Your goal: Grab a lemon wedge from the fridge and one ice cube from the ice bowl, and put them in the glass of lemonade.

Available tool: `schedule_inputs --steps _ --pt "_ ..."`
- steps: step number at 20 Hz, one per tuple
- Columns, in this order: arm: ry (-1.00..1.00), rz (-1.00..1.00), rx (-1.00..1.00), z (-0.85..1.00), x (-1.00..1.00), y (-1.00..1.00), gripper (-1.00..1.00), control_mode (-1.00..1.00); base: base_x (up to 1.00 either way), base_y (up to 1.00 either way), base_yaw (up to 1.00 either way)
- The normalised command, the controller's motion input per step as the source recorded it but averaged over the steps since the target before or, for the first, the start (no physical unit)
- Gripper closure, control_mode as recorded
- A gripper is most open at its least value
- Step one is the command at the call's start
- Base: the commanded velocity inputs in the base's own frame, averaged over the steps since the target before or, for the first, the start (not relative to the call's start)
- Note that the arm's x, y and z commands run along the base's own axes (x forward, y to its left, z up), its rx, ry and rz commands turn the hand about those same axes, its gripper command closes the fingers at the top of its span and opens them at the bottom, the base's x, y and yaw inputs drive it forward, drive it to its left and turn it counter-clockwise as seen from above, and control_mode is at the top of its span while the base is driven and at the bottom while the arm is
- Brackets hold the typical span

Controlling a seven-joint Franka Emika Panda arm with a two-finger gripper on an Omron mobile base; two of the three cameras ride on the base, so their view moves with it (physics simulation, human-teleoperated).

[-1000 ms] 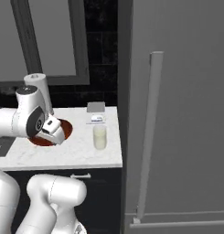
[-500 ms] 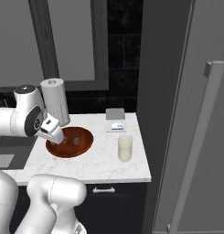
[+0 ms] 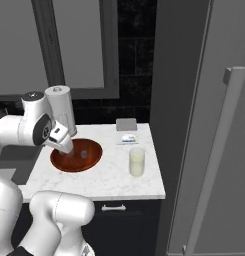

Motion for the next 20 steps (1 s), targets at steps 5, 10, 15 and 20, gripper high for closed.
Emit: schedule_inputs --steps 5,10,15,20 --pt "0.00 -0.02 0.00 -0.01 0.46 0.10 -1.00 -1.00 0.00 0.00 0.00" --pt "-0.03 -0.09 -0.01 -0.36 0.84 0.05 -1.00 -1.00 0.00 0.00 0.00" --pt "-0.02 -0.05 -0.08 -0.39 0.19 0.27 -1.00 -1.00 0.00 0.00 0.00" --pt "0.00 0.00 -0.03 -0.41 0.13 0.00 -1.00 -1.00 0.00 0.00 0.00"
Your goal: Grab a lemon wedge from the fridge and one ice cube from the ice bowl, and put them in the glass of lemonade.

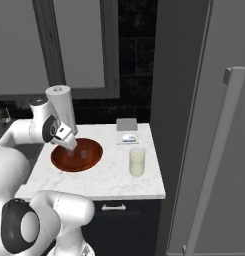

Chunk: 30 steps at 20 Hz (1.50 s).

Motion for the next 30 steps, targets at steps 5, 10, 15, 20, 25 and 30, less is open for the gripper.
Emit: schedule_inputs --steps 5,10,15,20,25,30 --pt "0.00 -0.02 0.00 -0.30 0.15 0.03 -1.00 -1.00 0.00 0.00 0.00" --pt "0.00 -0.01 0.00 -0.07 0.45 0.06 -1.00 -1.00 0.00 0.00 0.00" --pt "0.00 0.01 0.00 0.00 0.79 0.00 -1.00 -1.00 0.00 0.00 0.00" --pt "0.14 0.03 -0.05 -0.11 0.68 0.00 -1.00 -1.00 0.00 0.00 0.00" --pt "0.53 0.14 -0.14 -0.08 0.38 0.00 -1.00 -1.00 0.00 0.00 0.00" --pt "0.20 0.11 0.00 -0.47 -0.07 -0.01 -1.00 -1.00 0.00 0.00 0.00"
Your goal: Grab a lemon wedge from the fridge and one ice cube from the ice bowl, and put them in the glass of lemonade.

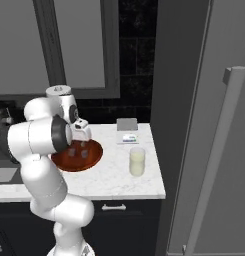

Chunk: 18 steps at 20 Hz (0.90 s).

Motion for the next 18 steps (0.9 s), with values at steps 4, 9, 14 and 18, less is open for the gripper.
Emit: schedule_inputs --steps 4,9,14,18 --pt "0.00 0.07 0.01 -0.71 0.00 0.00 -1.00 -1.00 0.00 0.00 0.00" --pt "0.00 0.03 0.00 -0.29 0.00 -0.28 -1.00 -1.00 0.00 0.00 0.00" --pt "-0.01 0.06 0.07 -0.01 -0.04 -0.41 -1.00 -1.00 0.00 0.00 0.00" --pt "-0.03 0.09 0.09 0.01 -0.37 -0.06 -1.00 -1.00 0.00 0.00 0.00"
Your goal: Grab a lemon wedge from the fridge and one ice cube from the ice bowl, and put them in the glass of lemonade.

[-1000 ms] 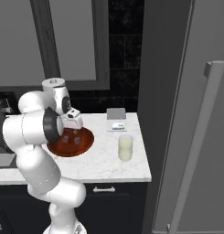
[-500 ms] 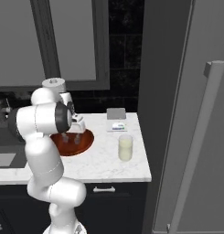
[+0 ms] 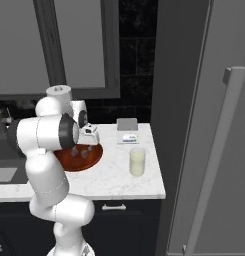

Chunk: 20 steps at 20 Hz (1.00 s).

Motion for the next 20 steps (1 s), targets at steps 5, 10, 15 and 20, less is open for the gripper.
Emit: schedule_inputs --steps 5,10,15,20 --pt "0.00 0.10 0.06 -0.08 -0.51 0.00 -1.00 -1.00 0.00 0.00 0.00" --pt "0.00 0.08 0.02 -0.33 0.01 -0.10 -1.00 -1.00 0.00 0.00 0.00" --pt "-0.07 0.09 0.05 0.25 -0.13 0.01 -1.00 -1.00 0.00 0.00 0.00" --pt "0.00 0.01 0.00 0.29 -0.01 0.36 -1.00 -1.00 0.00 0.00 0.00"
